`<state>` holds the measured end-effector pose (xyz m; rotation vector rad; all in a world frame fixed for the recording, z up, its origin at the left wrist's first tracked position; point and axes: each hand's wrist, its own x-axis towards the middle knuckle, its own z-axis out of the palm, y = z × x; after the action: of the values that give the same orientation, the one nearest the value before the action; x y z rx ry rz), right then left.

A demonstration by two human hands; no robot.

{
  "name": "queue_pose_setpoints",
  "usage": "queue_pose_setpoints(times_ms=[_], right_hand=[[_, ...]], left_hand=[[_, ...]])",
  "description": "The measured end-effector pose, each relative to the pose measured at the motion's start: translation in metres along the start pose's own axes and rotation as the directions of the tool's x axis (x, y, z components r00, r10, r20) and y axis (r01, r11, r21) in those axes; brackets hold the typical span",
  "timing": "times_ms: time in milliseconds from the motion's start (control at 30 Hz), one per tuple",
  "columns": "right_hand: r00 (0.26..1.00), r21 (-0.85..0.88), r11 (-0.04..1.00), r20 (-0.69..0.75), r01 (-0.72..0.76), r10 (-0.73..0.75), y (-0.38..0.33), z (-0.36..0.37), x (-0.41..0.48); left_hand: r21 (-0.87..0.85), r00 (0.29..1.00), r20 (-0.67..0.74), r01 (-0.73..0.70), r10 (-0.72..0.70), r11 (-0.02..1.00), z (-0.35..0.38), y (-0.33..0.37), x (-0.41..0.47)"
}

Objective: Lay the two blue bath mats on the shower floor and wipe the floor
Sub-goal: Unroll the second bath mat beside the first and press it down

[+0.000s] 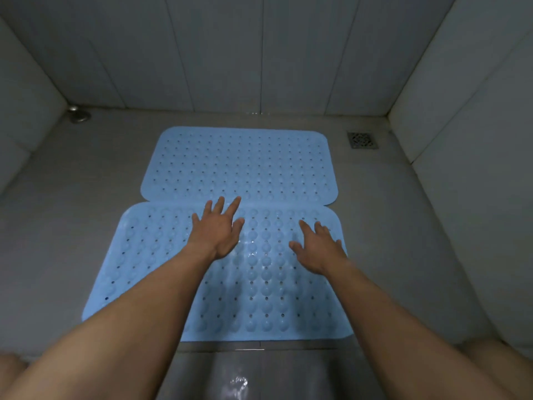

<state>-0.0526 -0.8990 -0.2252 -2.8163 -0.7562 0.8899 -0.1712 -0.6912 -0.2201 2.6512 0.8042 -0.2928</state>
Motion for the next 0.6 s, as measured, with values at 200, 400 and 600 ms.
queue_pose_setpoints(times_ms=[200,400,600], right_hand=[[0.997,-0.019,1.0,-0.073,0.001,-0.002,-0.02,-0.136,-0.052],[0.991,0.047,0.998,-0.129,-0.031,0.037,-0.039,-0.296,-0.13],[0.984,0.06,0.997,-0.169,-0.041,0.05,-0.045,-0.472,-0.228]], left_hand=[[0.0,0.991,-0.072,-0.113,0.113,0.994,-0.136,0.058,-0.012],[0.016,0.97,-0.082,-0.229,0.229,0.973,-0.302,0.131,-0.04],[0.01,0.954,-0.097,-0.283,0.283,0.959,-0.474,0.232,-0.084]])
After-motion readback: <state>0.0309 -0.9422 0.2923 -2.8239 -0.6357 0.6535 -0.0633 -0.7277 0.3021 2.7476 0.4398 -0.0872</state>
